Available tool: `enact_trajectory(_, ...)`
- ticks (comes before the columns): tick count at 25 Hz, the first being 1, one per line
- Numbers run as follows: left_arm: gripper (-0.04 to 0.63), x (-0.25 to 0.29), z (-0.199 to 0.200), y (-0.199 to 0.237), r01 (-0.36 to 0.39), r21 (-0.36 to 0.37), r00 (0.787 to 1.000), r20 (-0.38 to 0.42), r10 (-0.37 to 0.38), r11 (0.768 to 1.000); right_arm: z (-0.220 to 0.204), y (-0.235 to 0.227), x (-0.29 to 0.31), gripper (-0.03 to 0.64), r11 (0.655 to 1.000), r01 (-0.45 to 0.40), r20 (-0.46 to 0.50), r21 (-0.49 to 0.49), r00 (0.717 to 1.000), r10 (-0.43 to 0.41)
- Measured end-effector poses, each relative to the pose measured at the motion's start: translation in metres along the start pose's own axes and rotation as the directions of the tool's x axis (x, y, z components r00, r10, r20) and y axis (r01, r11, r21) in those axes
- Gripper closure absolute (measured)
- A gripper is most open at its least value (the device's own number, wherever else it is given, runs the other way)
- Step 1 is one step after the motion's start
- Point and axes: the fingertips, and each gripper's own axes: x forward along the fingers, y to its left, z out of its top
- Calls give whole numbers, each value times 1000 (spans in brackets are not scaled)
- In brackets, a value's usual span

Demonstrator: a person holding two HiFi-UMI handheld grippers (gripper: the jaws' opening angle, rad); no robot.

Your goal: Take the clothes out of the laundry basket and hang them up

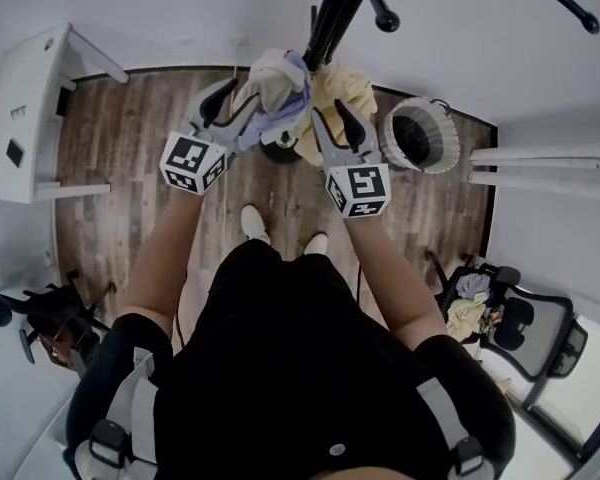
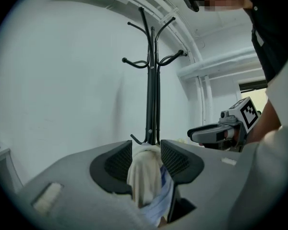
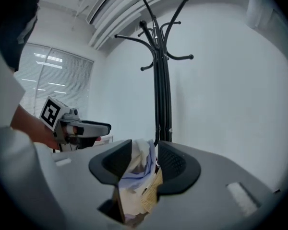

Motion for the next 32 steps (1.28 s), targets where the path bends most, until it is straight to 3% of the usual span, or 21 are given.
enact_trajectory(4,402,-19,16,-49,-27,-11,999,22,27,1000,20,-1,-43,451,994,-106,24,-38,994,107)
enact_trajectory(9,426,-40,39,-120,-31,8,998,47,30,999,40,1,-104,530,969,-240,47,-64,969,243)
enact_trajectory(13,491,-54,51,-169,-33,31,999,42,31,999,48,8,-150,626,940,-333,55,-70,940,337)
enact_trajectory(16,561,-62,56,-195,-75,37,997,25,74,997,57,12,-180,626,920,-383,82,-86,917,390)
enact_trajectory(18,598,-68,62,-212,-99,35,995,37,98,994,62,12,-195,626,914,-398,119,-75,907,404)
enact_trajectory(22,598,-76,70,-241,-121,36,990,80,117,992,69,12,-216,624,910,-410,166,-62,895,415)
enact_trajectory(27,598,-84,74,-269,-121,52,988,102,116,991,72,21,-234,620,898,-426,177,-111,880,440)
enact_trajectory(32,598,-84,77,-287,-110,56,989,101,104,992,72,22,-241,620,894,-440,179,-88,876,449)
